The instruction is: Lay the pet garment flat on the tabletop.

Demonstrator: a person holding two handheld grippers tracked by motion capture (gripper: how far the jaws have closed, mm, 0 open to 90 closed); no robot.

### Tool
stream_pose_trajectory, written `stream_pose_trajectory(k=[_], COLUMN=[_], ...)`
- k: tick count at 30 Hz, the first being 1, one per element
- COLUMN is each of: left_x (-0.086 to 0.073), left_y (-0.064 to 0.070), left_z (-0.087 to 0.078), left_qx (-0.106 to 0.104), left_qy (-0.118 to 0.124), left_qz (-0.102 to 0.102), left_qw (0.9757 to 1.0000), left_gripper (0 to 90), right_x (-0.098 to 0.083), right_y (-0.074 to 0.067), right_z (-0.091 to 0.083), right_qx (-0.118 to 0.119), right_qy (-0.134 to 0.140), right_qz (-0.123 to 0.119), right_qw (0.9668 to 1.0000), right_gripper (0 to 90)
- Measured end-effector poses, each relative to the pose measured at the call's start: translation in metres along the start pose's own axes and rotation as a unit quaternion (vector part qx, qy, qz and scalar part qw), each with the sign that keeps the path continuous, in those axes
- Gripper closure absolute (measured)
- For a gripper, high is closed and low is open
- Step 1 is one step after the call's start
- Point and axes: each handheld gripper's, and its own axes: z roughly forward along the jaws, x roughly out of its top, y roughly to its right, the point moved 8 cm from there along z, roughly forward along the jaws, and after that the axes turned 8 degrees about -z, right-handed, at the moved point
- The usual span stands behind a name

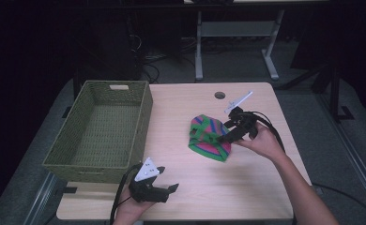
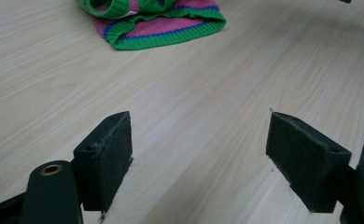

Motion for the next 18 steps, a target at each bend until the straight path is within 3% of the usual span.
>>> stream_pose_trajectory(k=[9, 18], left_x=[-0.001, -0.001], left_y=[0.000, 0.001], left_z=[0.001, 0.003], left_qx=[-0.001, 0.002], left_qy=[-0.001, -0.003], left_qz=[-0.003, 0.001], left_qw=[1.0000, 1.0000], left_gripper=[22.2, 22.2], right_x=[0.002, -0.002], right_y=[0.013, 0.022], right_z=[0.022, 0.045], right_qx=[-0.019, -0.018], right_qy=[-0.023, -0.039], right_qz=[-0.009, 0.010], right_qw=[0.9995, 0.9990], right_gripper=[17.6, 17.9])
